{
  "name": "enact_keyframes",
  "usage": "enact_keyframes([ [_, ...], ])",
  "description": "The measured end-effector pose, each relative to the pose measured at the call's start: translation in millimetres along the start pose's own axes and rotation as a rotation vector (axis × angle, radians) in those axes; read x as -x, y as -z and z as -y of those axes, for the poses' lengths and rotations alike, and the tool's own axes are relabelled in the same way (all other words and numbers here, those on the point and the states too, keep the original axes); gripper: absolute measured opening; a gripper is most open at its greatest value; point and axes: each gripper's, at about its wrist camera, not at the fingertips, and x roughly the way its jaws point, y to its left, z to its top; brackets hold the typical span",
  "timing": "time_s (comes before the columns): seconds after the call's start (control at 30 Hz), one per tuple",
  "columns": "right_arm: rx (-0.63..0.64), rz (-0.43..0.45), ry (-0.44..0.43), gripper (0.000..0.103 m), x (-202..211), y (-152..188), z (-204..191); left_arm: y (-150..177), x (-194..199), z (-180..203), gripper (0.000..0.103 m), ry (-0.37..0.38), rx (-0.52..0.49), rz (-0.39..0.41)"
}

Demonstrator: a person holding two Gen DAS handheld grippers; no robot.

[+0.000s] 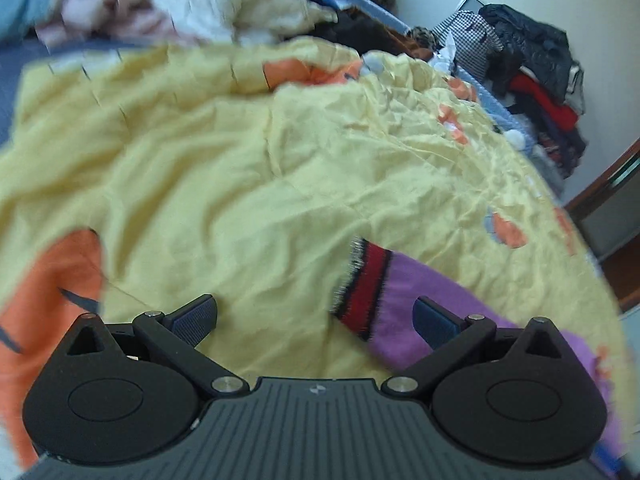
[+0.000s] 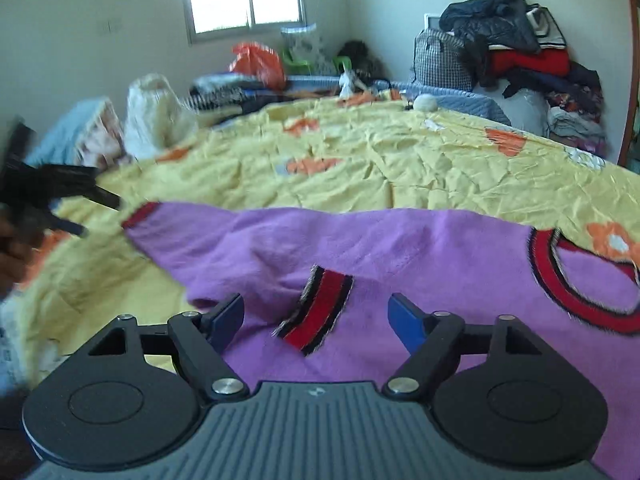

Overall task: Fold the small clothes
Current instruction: 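Grasp the red cuff of the other sleeve with the left tool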

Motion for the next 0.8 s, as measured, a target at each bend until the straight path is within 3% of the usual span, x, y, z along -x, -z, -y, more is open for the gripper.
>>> enact_keyframes([
  [0.1,-0.041,0.02,-0.003,0.078,18,9,4,-7,-8,9,0.103,-0.022,-0.022,-0.015],
  [0.23,-0.07,0.044,0.001,0.078,35,18,3,-8,-11,19,0.103,-0.038,-0.034,-0.1],
  [0.47,-0.058,0.073,-0.02,0.078,43,22,-7,-17,-24,18,0.103,0.118,0.072,-0.149],
  [0.7,-0.092,0.092,-0.017,0.079,54,22,-1,-11,-20,14,0.096,0.285,0.204,-0.147],
  [0.77,-0.109,0.09,-0.023,0.079,54,24,1,-4,-24,14,0.085,0.239,0.19,-0.152],
  [0.8,-0.112,0.091,-0.022,0.079,54,24,2,-1,-22,13,0.085,0.236,0.191,-0.134],
])
